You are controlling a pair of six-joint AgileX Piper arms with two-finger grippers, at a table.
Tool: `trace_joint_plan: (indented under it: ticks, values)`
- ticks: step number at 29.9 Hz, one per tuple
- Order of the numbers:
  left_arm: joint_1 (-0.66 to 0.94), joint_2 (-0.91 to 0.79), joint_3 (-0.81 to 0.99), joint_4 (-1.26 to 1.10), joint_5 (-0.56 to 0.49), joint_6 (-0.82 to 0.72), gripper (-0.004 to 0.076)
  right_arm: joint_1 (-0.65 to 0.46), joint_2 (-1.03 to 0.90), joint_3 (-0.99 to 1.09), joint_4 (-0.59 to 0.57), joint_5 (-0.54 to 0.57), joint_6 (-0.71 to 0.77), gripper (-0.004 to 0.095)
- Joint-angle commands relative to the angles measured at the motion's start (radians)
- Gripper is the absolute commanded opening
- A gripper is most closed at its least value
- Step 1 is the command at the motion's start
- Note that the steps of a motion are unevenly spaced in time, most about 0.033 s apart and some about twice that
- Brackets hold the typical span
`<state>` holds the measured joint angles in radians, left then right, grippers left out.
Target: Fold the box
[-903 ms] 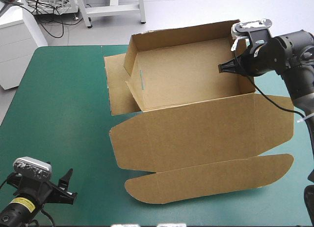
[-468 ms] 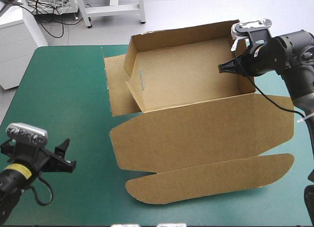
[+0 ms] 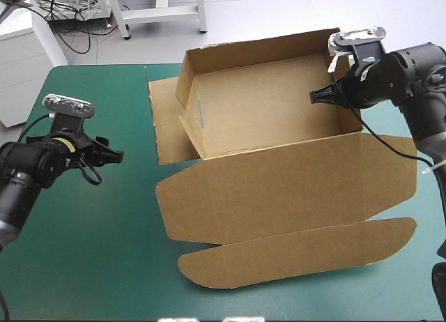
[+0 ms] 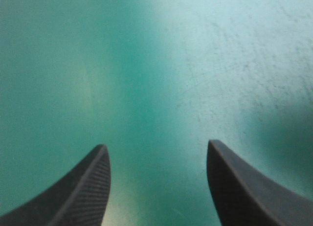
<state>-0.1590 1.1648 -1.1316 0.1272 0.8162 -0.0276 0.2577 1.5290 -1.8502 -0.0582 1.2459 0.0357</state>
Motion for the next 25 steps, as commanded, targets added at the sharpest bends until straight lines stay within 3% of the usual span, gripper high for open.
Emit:
trace_joint_plan:
  ticks: [1, 7, 11, 18, 25]
  values:
    - [0.14, 0.068, -0.069, -0.156, -0.056, 0.076, 0.0413, -0.004, -0.042, -0.026, 0.011, 0.008, -0.006, -0.002]
    - [0.37, 0.222, -0.069, -0.761, -0.035, 0.497, 0.0413, -0.004, -0.042, -0.026, 0.011, 0.008, -0.01, -0.002]
    - [0.4, 0.33, -0.069, -0.968, 0.014, 0.668, 0.0413, -0.004, -0.042, -0.026, 0.009, 0.008, -0.01, -0.002]
    - [0.379, 0.484, -0.069, -1.314, 0.076, 0.909, 0.0411, -0.004, -0.042, -0.026, 0.009, 0.008, -0.01, -0.002]
    - [0.263, 0.577, -0.069, -1.427, 0.098, 0.994, 0.0409, -0.004, -0.042, -0.026, 0.005, 0.008, -0.015, -0.002]
